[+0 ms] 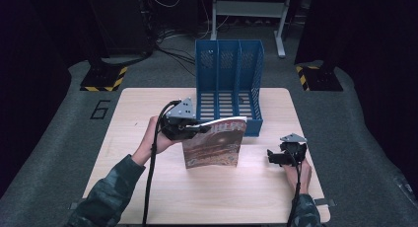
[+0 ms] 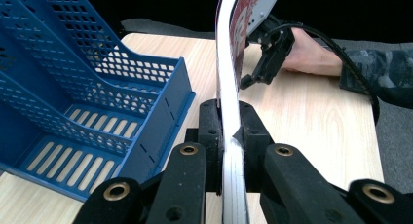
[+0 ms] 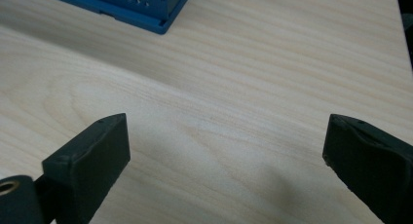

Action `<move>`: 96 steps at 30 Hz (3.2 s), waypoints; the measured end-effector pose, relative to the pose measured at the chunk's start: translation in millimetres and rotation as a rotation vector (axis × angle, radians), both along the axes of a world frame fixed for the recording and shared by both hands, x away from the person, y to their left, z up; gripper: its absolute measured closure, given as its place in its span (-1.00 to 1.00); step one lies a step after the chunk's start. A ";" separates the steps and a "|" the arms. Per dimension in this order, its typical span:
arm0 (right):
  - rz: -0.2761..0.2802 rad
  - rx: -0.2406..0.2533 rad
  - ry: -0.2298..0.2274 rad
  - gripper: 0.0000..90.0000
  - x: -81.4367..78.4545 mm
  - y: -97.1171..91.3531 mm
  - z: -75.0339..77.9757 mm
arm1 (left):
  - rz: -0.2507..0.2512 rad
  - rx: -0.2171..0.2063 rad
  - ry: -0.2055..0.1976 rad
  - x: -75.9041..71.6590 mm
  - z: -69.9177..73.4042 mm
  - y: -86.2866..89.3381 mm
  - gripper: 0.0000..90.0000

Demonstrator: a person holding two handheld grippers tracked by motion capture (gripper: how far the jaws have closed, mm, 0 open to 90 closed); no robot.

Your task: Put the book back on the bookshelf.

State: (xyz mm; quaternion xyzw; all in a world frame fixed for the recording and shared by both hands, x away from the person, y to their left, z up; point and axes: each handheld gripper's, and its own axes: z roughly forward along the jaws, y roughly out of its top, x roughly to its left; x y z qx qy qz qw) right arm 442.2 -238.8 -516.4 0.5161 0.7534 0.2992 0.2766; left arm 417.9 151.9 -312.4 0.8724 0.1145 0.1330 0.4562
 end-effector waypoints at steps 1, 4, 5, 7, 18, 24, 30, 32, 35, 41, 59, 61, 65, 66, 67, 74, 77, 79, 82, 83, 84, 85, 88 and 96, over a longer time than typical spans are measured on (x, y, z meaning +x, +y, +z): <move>0.005 0.000 0.006 -0.94 1.2 -0.6 -2.1 | -0.006 0.007 0.002 0.3 0.7 -0.5 0.86; -0.003 0.040 0.032 -0.96 5.8 -6.9 -9.9 | -0.003 0.019 -0.006 -0.9 2.2 -3.2 0.86; -0.022 0.063 0.028 -0.93 5.9 -7.9 -10.2 | -0.006 0.021 -0.011 -1.6 3.3 -5.6 0.86; -0.019 0.061 0.031 -0.90 6.0 -10.1 -10.3 | -0.002 0.023 -0.006 -2.2 4.1 -6.3 0.86; -0.040 0.112 0.062 -0.93 9.1 -10.8 -11.8 | 0.001 0.065 -0.019 -5.2 15.5 -11.1 0.87; -0.026 0.112 0.053 -0.91 10.1 -11.1 -11.9 | -0.003 0.070 -0.029 -7.8 24.3 -9.2 0.87; -0.022 0.112 0.050 -0.90 10.3 -11.1 -12.0 | -0.007 0.064 -0.025 -9.4 31.3 -6.7 0.87; -0.021 0.111 0.050 -0.90 10.3 -11.1 -12.0 | -0.009 0.063 -0.025 -9.3 32.9 -5.6 0.87; -0.022 0.112 0.050 -0.90 10.3 -11.1 -12.0 | -0.001 0.059 -0.023 -9.1 35.7 -3.3 0.87; -0.017 0.109 0.050 -0.89 10.3 -11.2 -11.9 | 0.006 0.047 -0.014 -7.0 39.7 1.3 0.87; -0.017 0.109 0.050 -0.89 10.4 -11.1 -11.9 | 0.038 0.037 -0.017 -5.6 50.9 13.9 0.87; -0.017 0.108 0.051 -0.89 10.6 -11.1 -11.9 | 0.042 0.041 -0.011 -5.2 53.3 16.2 0.87; -0.017 0.108 0.051 -0.89 10.6 -11.1 -11.9 | 0.050 0.037 -0.011 -2.7 57.9 19.8 0.87; -0.018 0.109 0.051 -0.89 10.6 -11.0 -11.8 | 0.056 0.035 -0.013 -2.9 58.9 20.6 0.87; -0.018 0.108 0.051 -0.89 10.6 -11.0 -11.9 | 0.057 0.031 -0.014 -2.8 60.0 21.6 0.87; -0.017 0.108 0.051 -0.89 10.6 -11.1 -11.9 | 0.078 0.003 -0.007 -1.0 67.3 29.2 0.87; -0.017 0.107 0.051 -0.89 10.6 -11.1 -11.9 | 0.091 0.001 -0.013 -0.8 70.3 30.6 0.87; -0.017 0.108 0.051 -0.89 10.6 -11.1 -11.9 | 0.097 0.001 -0.019 -1.0 72.2 31.4 0.87; -0.021 0.107 0.047 -0.89 10.6 -10.8 -12.2 | 0.102 0.006 -0.020 0.3 75.9 32.7 0.87; -0.020 0.106 0.053 -0.89 10.5 -10.8 -11.8 | 0.114 -0.003 -0.020 0.4 76.2 32.6 0.87; -0.020 0.106 0.052 -0.89 10.6 -10.8 -11.9 | 0.106 0.002 -0.022 1.7 77.9 33.3 0.87; -0.021 0.108 0.046 -0.89 10.6 -10.8 -12.2 | 0.106 0.002 -0.023 2.7 79.2 33.8 0.87; -0.021 0.108 0.046 -0.89 10.6 -10.7 -12.2 | 0.127 -0.017 -0.021 5.0 82.9 35.2 0.87; -0.027 0.108 0.049 -0.89 10.9 -10.4 -12.0 | 0.166 -0.013 -0.035 11.1 94.1 36.1 0.87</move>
